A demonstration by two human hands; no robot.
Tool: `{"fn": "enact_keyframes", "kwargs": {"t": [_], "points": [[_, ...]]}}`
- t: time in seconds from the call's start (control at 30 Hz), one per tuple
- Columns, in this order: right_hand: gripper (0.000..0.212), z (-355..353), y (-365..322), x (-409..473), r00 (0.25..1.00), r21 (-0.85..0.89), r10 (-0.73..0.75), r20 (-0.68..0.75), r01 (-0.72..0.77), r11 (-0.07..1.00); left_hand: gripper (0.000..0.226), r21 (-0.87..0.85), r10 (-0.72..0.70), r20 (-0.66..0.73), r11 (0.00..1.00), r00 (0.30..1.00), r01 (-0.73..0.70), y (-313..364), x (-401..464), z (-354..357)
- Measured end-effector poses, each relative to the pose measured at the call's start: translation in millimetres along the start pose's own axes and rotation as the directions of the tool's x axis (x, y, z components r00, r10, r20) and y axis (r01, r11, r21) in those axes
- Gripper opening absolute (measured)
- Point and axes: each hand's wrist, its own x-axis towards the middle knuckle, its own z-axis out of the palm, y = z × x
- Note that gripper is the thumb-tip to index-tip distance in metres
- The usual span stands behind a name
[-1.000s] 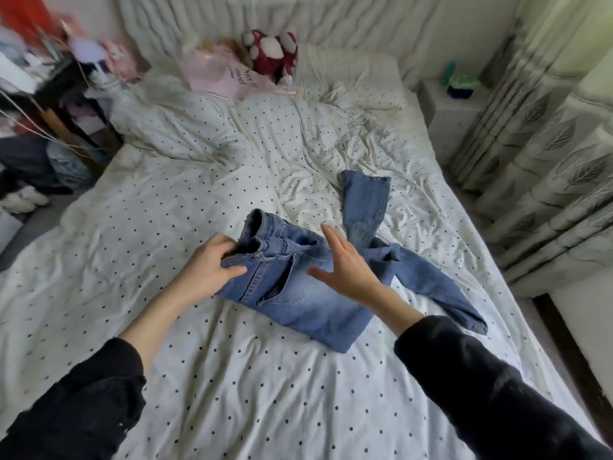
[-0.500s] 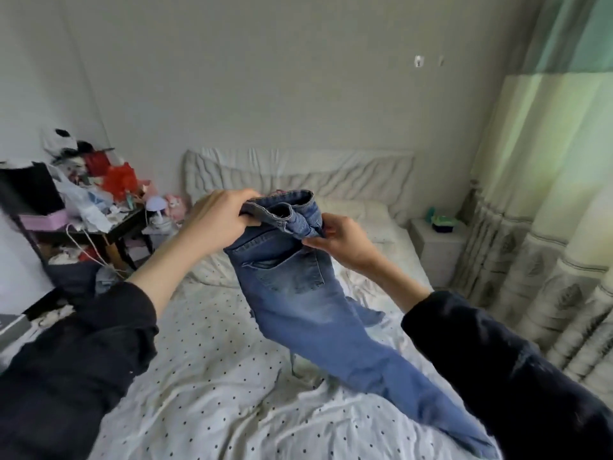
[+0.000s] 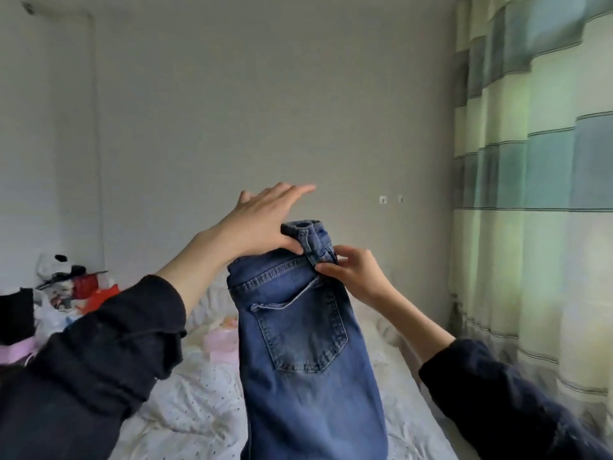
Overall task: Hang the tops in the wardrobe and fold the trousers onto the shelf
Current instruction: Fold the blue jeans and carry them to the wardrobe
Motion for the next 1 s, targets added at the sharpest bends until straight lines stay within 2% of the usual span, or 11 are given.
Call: {"fn": "enact_keyframes", "kwargs": {"t": [0.13,0.2,0.23,0.4,0.5,0.57,0.67,0.77,0.83,0.9,1.0], "points": [[0.019,22,23,-26,0.999,-0.077,0.033,0.042,-0.03,0.997,0.073,0.2,0.158,0.23,0.958,0.96,-0.205,10,-11,25],[0.005,35,35,-36,0.994,-0.091,0.079,0.069,-0.073,0.993,0.064,0.171,0.144,0.355,0.961,0.924,-0.216,9,-24,40],[0.004,40,38,-40,0.992,-0.073,0.102,0.078,-0.097,0.993,0.059,0.145,0.14,0.363,0.968,0.921,-0.205,7,-30,45],[0.008,70,63,-85,0.937,0.184,0.26,0.231,-0.305,0.934,0.029,0.041,0.008,0.228,0.999,0.974,-0.018,-8,-80,68],[0.014,87,81,-110,0.904,0.231,0.267,0.334,-0.353,0.906,0.04,0.06,-0.104,0.136,0.994,0.985,0.096,-19,-108,70],[0.009,97,93,-121,0.882,0.154,0.291,0.37,-0.367,0.917,0.045,0.079,-0.154,0.044,0.985,0.987,0.151,-31,-124,66],[0.047,116,117,-131,0.817,-0.04,0.376,0.437,-0.4,0.916,0.045,0.075,-0.229,-0.107,0.968,0.967,0.238,-50,-146,58],[0.027,132,131,-136,0.792,-0.178,0.418,0.446,-0.379,0.908,0.046,0.143,-0.241,-0.198,0.952,0.95,0.271,-67,-163,50],[0.026,139,136,-135,0.809,-0.217,0.41,0.422,-0.349,0.912,0.046,0.185,-0.271,-0.2,0.933,0.942,0.307,-79,-173,46],[0.006,139,138,-133,0.837,-0.214,0.405,0.369,-0.348,0.913,0.043,0.211,-0.322,-0.183,0.91,0.929,0.357,-90,-185,46],[0.013,127,139,-117,0.886,-0.277,0.362,0.289,-0.285,0.918,0.03,0.208,-0.435,-0.152,0.864,0.888,0.459,-100,-204,53]]}}
